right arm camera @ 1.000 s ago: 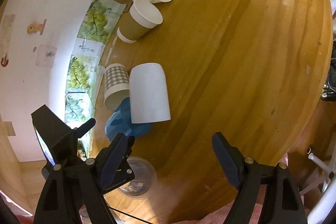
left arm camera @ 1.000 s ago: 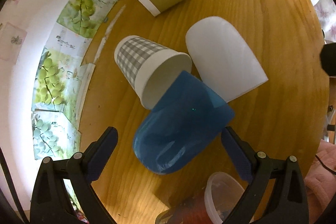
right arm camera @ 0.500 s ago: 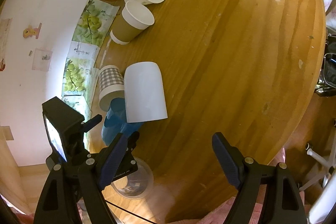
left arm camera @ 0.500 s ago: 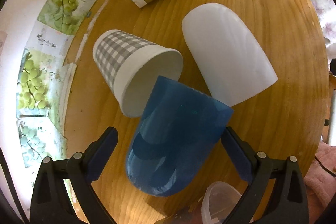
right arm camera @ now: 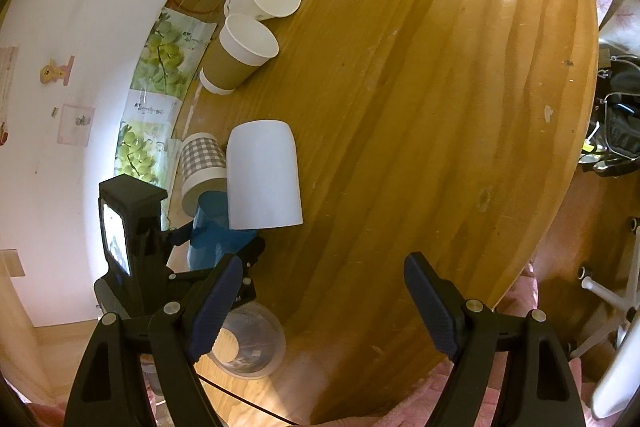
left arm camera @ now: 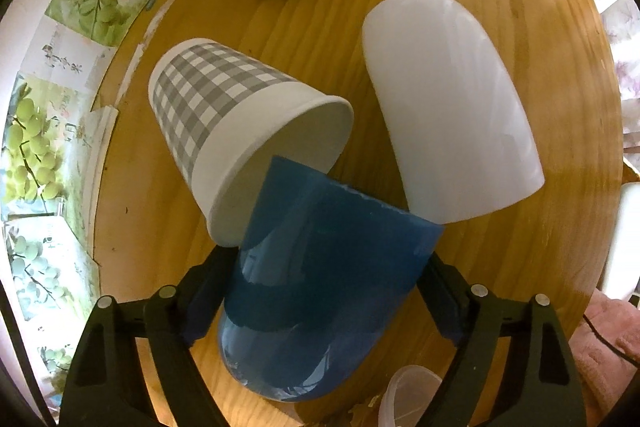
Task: Flip cup upright
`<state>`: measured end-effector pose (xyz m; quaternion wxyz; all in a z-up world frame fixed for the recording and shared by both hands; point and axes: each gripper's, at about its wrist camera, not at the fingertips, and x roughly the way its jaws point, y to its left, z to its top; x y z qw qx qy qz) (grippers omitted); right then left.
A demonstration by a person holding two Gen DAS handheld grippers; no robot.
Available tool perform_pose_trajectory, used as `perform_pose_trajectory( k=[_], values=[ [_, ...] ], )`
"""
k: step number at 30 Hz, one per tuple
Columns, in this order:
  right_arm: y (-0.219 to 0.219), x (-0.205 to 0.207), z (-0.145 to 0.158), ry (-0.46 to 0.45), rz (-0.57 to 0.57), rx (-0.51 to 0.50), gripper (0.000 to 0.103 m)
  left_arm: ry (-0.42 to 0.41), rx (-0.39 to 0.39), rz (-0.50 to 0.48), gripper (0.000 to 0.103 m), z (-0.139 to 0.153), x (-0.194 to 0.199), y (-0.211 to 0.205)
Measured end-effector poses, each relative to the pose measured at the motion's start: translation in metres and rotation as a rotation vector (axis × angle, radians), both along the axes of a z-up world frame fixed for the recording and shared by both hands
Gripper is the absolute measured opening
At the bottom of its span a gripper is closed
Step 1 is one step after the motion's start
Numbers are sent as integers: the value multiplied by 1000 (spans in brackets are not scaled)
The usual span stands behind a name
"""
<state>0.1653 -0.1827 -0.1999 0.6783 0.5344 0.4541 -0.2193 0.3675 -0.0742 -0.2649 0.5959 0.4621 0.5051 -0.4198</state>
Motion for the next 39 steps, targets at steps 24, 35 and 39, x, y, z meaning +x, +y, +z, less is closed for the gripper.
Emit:
perform_pose_trajectory(
  k=[24,35,39],
  values=[
    [20,-12,14,-13,28,-31,84,-3,-14,14,84,0,5,-1],
    [16,-2,16,-60,172,-45,84,-88,20,77,82,12,6,6],
    [9,5,20,-90,261,-66,84,-117,33,146,82,21,9,9]
  ],
)
